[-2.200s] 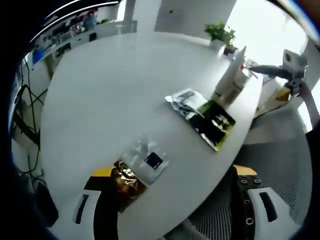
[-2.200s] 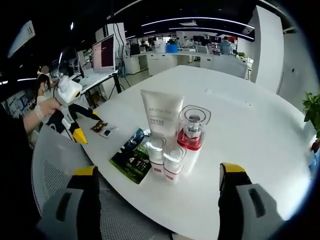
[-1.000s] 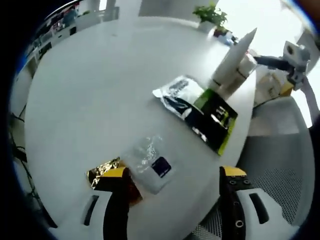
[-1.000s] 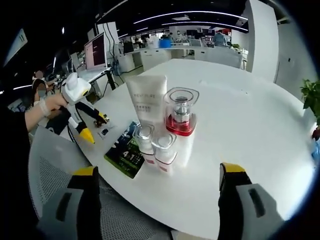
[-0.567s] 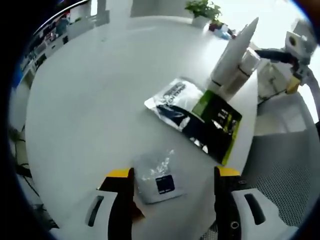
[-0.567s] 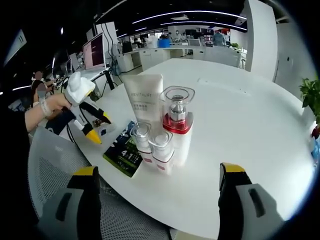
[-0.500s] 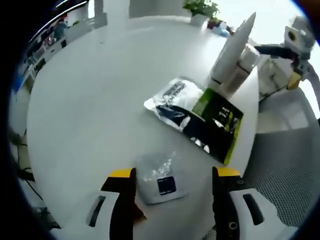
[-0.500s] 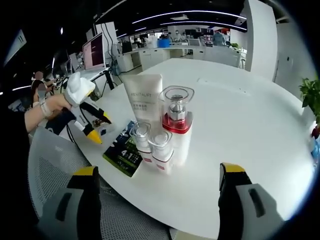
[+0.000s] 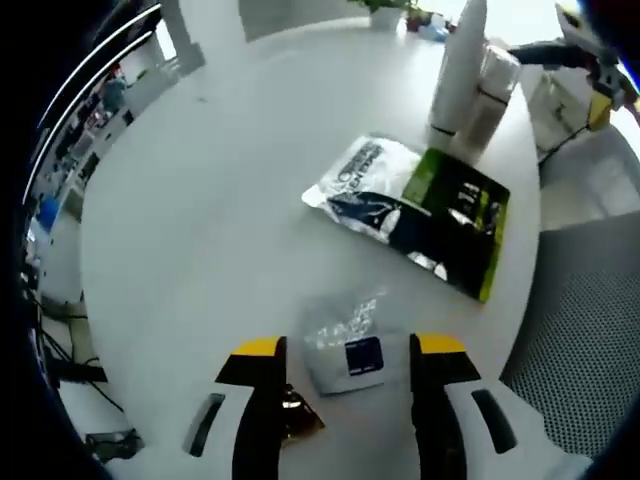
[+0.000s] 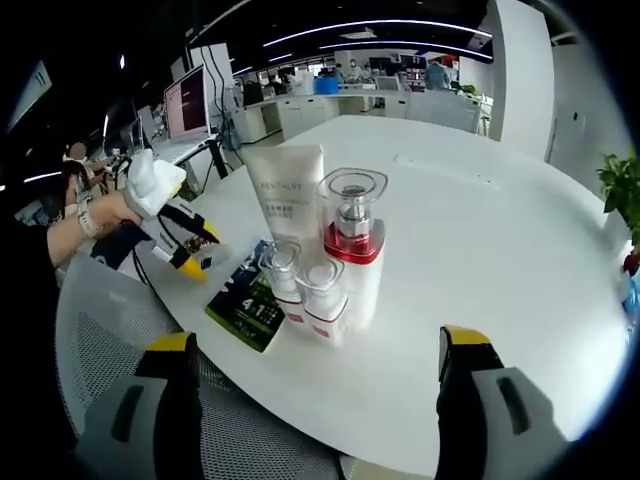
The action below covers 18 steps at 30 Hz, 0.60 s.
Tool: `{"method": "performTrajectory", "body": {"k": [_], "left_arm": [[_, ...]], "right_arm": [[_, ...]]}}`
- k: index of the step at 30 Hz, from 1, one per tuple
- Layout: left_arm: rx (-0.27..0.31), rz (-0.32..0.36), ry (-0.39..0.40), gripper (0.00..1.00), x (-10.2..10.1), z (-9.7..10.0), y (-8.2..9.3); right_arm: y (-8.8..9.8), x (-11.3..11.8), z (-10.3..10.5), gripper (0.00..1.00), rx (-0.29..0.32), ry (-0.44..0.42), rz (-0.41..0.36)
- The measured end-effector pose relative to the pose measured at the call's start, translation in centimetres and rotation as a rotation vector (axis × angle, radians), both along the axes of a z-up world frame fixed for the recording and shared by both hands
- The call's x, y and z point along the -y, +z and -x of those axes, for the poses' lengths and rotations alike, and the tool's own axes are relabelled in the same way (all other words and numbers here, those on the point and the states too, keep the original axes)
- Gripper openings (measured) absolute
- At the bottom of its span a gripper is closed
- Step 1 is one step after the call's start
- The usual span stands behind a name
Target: Arrange the skincare products in the storage area until every visible bottle or jar stands upright without overlapping.
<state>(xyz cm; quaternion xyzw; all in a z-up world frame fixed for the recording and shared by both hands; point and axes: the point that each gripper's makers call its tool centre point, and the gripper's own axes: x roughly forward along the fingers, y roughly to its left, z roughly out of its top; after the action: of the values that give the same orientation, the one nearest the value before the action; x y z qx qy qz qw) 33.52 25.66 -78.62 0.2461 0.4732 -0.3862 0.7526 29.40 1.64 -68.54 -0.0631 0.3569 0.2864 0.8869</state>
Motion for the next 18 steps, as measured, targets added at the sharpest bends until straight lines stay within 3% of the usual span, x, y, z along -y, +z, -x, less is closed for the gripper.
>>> {"method": "performTrajectory", "body": {"k": [14, 18], "left_arm": [[-0.005, 0.009, -0.042, 0.38, 0.69, 0.23, 0.06], [-0.002, 0.012, -0.104, 0.38, 0.97, 0.31, 0.1]], "right_arm": [[0.43, -0.1, -0.2, 0.99, 0.005, 0.004, -0.005], [0.44, -0.09, -0.2, 0.99, 0.006, 0.006, -0.004]]}}
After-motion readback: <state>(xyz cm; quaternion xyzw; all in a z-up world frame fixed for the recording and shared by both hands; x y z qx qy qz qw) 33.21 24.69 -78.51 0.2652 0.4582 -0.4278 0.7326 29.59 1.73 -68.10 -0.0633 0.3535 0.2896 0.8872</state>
